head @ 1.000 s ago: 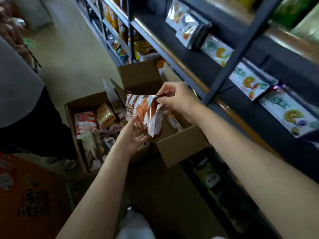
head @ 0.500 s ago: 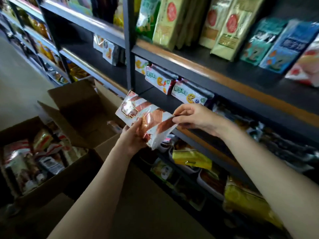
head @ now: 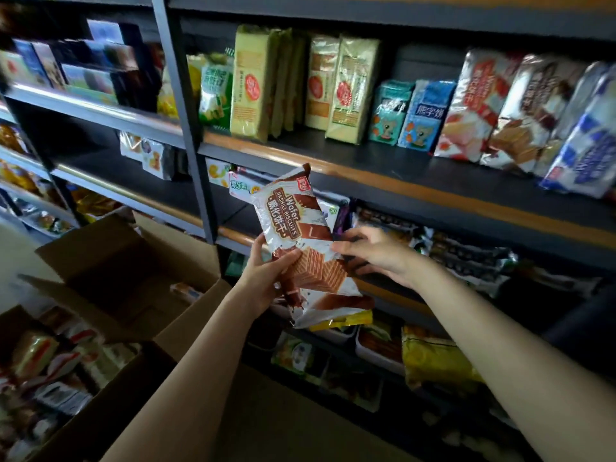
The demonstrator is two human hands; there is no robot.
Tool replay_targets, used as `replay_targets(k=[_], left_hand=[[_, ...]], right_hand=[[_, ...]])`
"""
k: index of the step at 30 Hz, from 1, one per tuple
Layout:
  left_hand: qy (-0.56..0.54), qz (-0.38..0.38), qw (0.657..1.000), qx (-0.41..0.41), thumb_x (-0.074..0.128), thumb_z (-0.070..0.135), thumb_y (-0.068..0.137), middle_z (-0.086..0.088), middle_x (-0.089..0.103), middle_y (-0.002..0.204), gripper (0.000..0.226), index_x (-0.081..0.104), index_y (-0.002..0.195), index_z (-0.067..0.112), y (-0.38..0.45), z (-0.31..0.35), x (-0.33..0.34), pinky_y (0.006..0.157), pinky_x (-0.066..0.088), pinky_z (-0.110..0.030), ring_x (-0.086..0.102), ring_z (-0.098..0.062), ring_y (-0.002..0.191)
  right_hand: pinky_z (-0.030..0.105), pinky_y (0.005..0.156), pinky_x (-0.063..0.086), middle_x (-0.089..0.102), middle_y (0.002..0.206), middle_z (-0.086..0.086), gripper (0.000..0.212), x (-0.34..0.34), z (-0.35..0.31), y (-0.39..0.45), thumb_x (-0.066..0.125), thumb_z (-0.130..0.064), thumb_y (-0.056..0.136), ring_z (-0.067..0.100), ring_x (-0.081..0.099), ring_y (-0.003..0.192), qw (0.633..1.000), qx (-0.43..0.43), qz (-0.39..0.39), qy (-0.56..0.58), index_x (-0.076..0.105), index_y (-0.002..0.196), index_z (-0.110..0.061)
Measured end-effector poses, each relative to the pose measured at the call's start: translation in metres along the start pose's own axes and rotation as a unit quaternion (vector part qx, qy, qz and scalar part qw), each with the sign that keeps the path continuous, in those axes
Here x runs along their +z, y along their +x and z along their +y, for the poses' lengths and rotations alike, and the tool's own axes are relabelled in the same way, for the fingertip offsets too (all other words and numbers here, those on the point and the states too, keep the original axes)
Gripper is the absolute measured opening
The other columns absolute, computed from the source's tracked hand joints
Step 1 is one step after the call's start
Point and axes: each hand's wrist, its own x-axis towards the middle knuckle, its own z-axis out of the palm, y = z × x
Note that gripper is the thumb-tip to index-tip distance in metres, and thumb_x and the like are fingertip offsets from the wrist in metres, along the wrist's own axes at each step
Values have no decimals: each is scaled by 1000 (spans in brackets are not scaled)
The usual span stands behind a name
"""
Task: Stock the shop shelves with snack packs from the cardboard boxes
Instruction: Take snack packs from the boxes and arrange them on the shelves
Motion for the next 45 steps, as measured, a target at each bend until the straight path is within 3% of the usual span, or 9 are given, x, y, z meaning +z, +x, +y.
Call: replay_targets(k=[4, 12, 19, 24, 27, 33, 35, 38, 45], left_hand=[[69, -86, 993, 45, 65, -2, 79, -12, 64, 104, 69, 34, 132, 30, -6, 25, 36, 69, 57, -43, 66, -28, 88], [222, -178, 940, 186, 69, -2, 77, -16, 56, 121, 79, 28, 139, 27, -1, 58, 107, 81, 54, -36, 59, -24, 103], [235, -186, 922, 247, 62, -2, 83, -14, 50, 128, 73, 27, 142, 21, 27, 72, 172, 70, 47, -17, 54, -26, 111], [265, -204, 905, 264, 55, -8, 86, -11, 53, 121, 46, 45, 124, 15, 63, 64, 238, 70, 46, -22, 53, -17, 101], [295, -225, 886, 278, 57, -7, 85, -6, 57, 111, 33, 51, 110, 13, 94, 53, 291, 74, 46, -18, 58, -12, 92], [337, -229, 881, 242, 64, 8, 85, -10, 59, 117, 37, 47, 117, 1, 160, 29, 366, 95, 47, -33, 57, -23, 110], [340, -211, 885, 240, 64, 6, 84, -11, 58, 117, 40, 45, 119, 3, 180, 23, 380, 93, 47, -34, 56, -25, 111], [344, -191, 893, 218, 65, 3, 83, -12, 56, 121, 48, 40, 124, 6, 203, 17, 398, 79, 55, -38, 57, -29, 108], [335, -178, 905, 192, 60, -1, 86, -10, 49, 125, 46, 40, 126, 6, 234, 14, 418, 45, 49, -15, 58, -17, 87]], right_hand=[[34, 78, 51, 60, 118, 5, 48, -19, -9, -24, 75, -36, 76, 19, 58, 105, 997, -19, 71, 5, 51, 114, -21], [35, 97, 46, 60, 126, 3, 54, -64, -24, -60, 77, -21, 75, 16, 57, 110, 982, -73, 175, -1, 52, 122, -16], [31, 96, 45, 62, 123, 5, 56, -155, -33, -78, 77, -22, 76, 20, 57, 114, 902, -158, 387, -110, 52, 125, -14], [24, 90, 45, 64, 117, 5, 57, -218, -19, -70, 76, -17, 77, 18, 59, 109, 857, -203, 448, -152, 51, 127, -10], [15, 83, 40, 65, 115, 6, 54, -256, -4, -51, 75, -16, 78, 13, 58, 104, 839, -211, 463, -191, 51, 126, -7], [40, 102, 43, 61, 125, 5, 60, -323, 31, 13, 75, -19, 77, 20, 55, 118, 887, -176, 390, -176, 49, 130, -11], [32, 101, 42, 59, 127, 5, 61, -342, 34, 34, 74, -22, 79, 20, 53, 120, 891, -160, 379, -191, 46, 132, -11], [27, 91, 43, 57, 128, 7, 59, -362, 34, 62, 71, -24, 81, 22, 54, 119, 877, -139, 403, -223, 43, 131, -8], [44, 101, 42, 44, 137, 10, 64, -362, 34, 99, 66, -18, 86, 29, 45, 125, 819, -125, 480, -290, 31, 139, -12]])
